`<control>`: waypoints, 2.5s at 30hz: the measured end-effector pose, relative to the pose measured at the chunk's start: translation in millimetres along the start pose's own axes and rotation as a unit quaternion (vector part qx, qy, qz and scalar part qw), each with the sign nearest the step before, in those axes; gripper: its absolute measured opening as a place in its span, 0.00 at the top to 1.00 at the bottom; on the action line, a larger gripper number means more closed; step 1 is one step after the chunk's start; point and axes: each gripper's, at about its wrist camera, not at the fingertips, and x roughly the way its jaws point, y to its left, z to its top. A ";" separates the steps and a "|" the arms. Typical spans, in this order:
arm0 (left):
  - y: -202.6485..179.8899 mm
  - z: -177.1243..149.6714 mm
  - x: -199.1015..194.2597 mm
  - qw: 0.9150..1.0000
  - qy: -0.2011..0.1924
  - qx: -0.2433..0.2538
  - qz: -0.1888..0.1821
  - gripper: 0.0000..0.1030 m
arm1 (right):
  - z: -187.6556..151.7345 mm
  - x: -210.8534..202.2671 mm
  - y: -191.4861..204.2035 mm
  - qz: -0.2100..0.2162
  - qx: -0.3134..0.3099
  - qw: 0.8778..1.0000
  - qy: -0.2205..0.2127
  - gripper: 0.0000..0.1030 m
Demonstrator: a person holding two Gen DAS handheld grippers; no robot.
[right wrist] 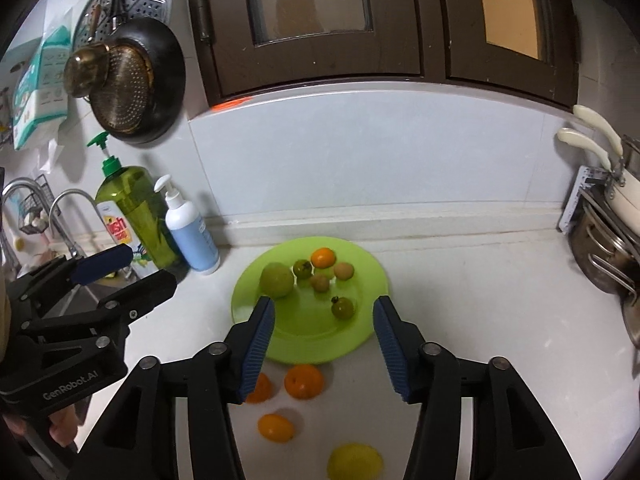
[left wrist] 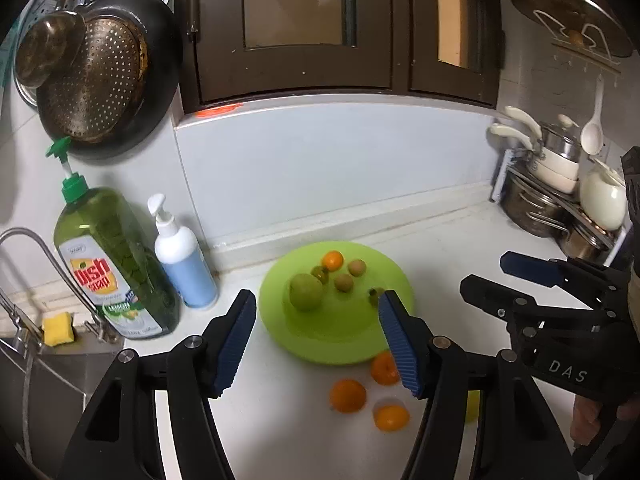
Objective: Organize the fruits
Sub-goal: 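Withdraw both tools and move toward an orange and the yellow-green pear, then close the left tool on an orange while the right tool grasps the pear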
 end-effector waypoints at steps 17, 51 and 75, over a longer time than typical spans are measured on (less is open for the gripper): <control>-23.0 -55.4 -6.7 0.999 0.028 0.014 -0.017 0.36 | -59.2 -28.0 -4.3 -0.039 -0.014 0.999 0.023 0.40; -56.1 -130.4 58.8 0.989 0.082 0.083 -0.087 0.40 | -135.0 26.0 -28.9 -0.026 0.016 0.989 0.142 0.40; -67.8 -129.0 94.0 0.984 0.111 0.084 -0.112 0.62 | -133.6 50.1 -31.2 -0.002 0.038 0.986 0.163 0.48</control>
